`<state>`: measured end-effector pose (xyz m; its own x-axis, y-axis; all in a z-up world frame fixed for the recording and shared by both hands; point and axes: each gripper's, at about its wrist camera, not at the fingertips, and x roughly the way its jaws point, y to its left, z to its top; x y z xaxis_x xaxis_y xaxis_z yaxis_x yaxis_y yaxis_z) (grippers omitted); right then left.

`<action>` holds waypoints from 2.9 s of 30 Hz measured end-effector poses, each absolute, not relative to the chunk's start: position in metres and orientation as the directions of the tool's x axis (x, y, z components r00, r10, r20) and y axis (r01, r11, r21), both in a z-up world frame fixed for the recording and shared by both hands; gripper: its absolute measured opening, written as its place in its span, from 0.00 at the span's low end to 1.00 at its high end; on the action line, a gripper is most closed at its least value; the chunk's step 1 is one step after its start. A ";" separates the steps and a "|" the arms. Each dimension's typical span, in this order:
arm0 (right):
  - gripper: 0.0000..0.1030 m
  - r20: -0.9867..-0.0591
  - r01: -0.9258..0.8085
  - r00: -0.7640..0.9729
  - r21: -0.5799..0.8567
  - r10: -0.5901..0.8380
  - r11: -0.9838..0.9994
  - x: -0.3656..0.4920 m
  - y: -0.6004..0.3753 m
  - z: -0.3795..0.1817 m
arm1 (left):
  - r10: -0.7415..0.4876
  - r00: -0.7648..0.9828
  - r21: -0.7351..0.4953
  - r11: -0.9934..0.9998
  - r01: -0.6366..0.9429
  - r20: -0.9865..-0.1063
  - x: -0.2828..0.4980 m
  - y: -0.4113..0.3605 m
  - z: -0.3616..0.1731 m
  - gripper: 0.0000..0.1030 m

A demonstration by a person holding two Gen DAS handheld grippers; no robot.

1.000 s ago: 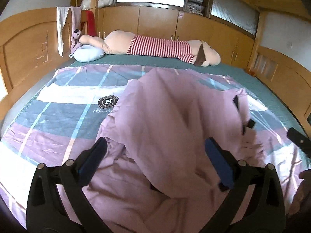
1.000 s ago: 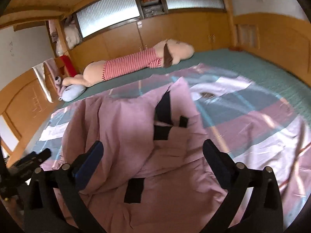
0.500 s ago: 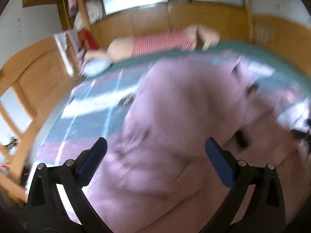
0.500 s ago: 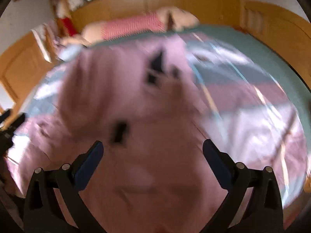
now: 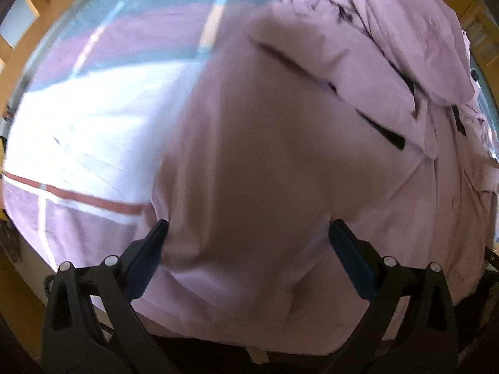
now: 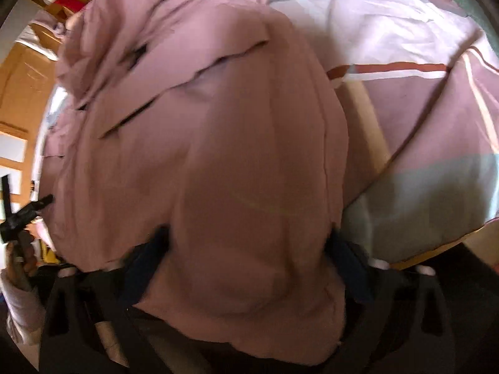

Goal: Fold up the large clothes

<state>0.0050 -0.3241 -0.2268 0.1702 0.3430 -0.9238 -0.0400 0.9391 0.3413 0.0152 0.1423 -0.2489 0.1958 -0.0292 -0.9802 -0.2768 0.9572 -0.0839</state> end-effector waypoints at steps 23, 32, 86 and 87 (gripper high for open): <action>0.11 -0.504 0.254 0.661 0.847 0.555 0.467 0.312 -0.400 -0.195 | -0.413 0.890 -0.978 0.154 -0.144 -0.196 0.122 0.248 -0.160 0.84; 0.99 -0.480 0.224 0.733 0.839 0.482 0.496 0.312 -0.422 -0.183 | -0.484 0.736 -0.752 0.657 -0.052 -0.474 0.125 0.142 -0.105 0.81; 0.99 -0.566 0.019 0.824 0.070 0.024 0.997 0.177 -0.300 -0.118 | 0.066 0.766 -0.101 0.980 -0.169 -0.639 0.151 0.035 -0.094 0.95; 0.99 -0.572 -0.022 0.818 0.082 0.065 0.996 0.168 -0.286 -0.115 | 0.078 0.772 -0.078 0.984 -0.162 -0.631 0.144 0.025 -0.089 0.95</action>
